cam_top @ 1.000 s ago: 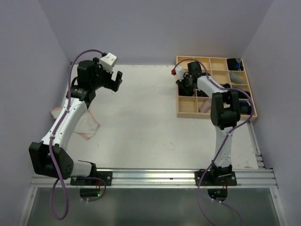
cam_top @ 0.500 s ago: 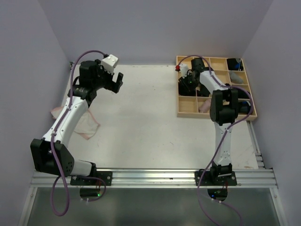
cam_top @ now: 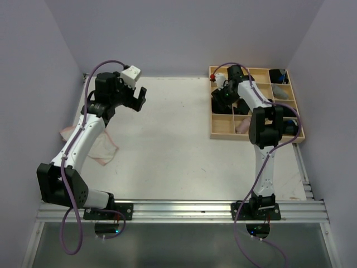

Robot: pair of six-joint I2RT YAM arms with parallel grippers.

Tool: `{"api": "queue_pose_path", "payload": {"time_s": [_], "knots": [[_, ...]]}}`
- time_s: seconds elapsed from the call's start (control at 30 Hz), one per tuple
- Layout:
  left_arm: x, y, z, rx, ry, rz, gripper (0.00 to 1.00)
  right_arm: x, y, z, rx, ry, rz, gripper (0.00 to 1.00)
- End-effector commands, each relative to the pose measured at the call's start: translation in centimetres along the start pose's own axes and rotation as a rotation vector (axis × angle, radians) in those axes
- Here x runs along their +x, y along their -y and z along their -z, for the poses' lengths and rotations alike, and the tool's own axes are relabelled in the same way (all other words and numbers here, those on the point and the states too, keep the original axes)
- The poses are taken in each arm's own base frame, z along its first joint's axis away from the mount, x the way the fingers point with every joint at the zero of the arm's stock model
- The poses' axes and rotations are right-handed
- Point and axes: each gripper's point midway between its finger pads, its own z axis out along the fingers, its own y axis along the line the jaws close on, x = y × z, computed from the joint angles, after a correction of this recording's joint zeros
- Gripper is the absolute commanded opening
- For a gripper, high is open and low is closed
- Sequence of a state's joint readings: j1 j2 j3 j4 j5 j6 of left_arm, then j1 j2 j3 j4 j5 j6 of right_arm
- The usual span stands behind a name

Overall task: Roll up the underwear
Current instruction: Place the rolled underwear into the container, then move the underwear to the center of the board

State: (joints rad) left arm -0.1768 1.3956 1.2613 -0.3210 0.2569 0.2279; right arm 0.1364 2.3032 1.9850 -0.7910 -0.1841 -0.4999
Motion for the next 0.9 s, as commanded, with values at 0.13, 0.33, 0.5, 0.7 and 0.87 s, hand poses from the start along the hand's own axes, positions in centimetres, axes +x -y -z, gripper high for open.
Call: {"api": "queue_pose_path", "payload": {"time_s": [0.13,0.33,0.5,0.7,0.87], "knots": [[-0.6,-1.3,-0.3,-0.057,-0.006,0.058,1.0,-5.7,2.3,9.5,0.135,0.151,0.009,0.7],[3.7,-3.6,-0.1,-0.02,-0.152,0.185,0.95,-9.0,0.3,14.3,0.102,0.278,0.003,0.87],[14.4,-7.7,2.0,-0.094,-0.457,0.295,0.76,-9.1,-6.8,15.4,-0.04,0.268,0.067,0.84],[24.4,-10.4,5.4,-0.182,-0.721,0.157,0.59,-4.7,-16.0,12.3,-0.316,0.14,0.02,0.79],[30.2,-8.5,4.9,-0.095,-0.892,0.173,0.42,-2.5,-17.4,11.2,-0.379,0.085,-0.025,0.76]]}}
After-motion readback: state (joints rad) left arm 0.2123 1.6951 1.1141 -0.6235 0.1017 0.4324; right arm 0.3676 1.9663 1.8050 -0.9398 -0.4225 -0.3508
